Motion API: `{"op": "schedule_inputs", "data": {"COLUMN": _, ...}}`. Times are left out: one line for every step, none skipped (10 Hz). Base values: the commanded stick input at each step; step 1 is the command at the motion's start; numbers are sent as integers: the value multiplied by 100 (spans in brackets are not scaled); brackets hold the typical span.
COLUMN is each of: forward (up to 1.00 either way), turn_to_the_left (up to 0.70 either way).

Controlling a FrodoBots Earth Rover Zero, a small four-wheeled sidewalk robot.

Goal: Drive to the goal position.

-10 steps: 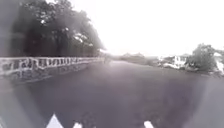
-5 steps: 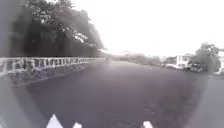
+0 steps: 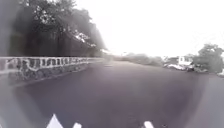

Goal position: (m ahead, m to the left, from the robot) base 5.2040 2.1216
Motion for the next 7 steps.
{"op": "schedule_inputs", "data": {"forward": 70, "turn_to_the_left": 0}}
{"op": "schedule_inputs", "data": {"forward": 70, "turn_to_the_left": 0}}
{"op": "schedule_inputs", "data": {"forward": 70, "turn_to_the_left": 0}}
{"op": "schedule_inputs", "data": {"forward": 70, "turn_to_the_left": 0}}
{"op": "schedule_inputs", "data": {"forward": 70, "turn_to_the_left": 0}}
{"op": "schedule_inputs", "data": {"forward": 70, "turn_to_the_left": 0}}
{"op": "schedule_inputs", "data": {"forward": 70, "turn_to_the_left": 0}}
